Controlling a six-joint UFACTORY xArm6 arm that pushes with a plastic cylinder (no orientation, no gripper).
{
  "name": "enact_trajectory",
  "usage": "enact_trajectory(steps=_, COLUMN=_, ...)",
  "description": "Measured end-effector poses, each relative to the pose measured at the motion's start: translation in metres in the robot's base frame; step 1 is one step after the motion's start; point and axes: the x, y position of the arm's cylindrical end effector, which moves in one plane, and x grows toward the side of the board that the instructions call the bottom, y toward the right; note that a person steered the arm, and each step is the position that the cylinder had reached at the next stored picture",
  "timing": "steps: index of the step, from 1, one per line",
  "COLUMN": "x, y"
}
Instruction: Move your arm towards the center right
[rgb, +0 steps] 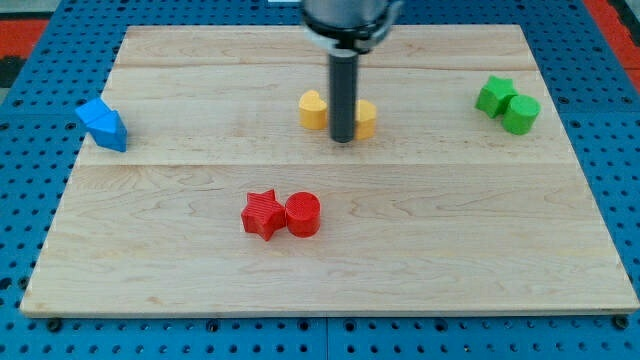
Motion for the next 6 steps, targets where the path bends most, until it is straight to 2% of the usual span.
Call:
enact_trajectory(steps=3, x=-0.008, y=0.042)
enact_trajectory(steps=4, x=0.023, y=0.051)
enact_trajectory(steps=6, x=0.029, y=0.204)
